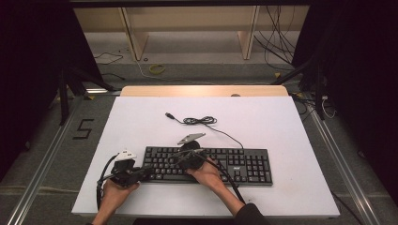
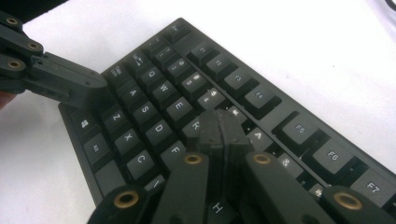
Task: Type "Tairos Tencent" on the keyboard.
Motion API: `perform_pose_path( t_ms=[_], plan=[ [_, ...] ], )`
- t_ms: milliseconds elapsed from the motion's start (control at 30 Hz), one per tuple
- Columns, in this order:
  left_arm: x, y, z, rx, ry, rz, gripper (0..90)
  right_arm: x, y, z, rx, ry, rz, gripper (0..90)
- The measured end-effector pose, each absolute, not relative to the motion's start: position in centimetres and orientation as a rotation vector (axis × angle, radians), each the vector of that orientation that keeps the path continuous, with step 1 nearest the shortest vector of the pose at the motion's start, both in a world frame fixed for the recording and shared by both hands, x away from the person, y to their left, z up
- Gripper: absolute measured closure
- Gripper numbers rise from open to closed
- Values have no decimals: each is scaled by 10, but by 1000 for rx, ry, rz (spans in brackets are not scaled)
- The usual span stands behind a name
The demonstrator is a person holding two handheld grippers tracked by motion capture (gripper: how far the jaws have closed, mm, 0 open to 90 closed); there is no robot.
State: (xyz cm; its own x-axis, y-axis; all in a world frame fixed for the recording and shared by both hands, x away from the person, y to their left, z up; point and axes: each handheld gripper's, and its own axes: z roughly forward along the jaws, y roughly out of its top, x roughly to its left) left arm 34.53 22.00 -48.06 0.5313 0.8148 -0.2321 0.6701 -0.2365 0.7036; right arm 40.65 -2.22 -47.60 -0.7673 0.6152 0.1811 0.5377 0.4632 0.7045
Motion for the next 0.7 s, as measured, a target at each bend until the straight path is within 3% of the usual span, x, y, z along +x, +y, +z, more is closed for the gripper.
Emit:
perform_pose_path(
  t_ms=[700],
  plan=[
    [347, 220, -482, 1990, 1221, 223, 892, 406, -20, -479, 1046, 2598, 1178, 900]
  ],
)
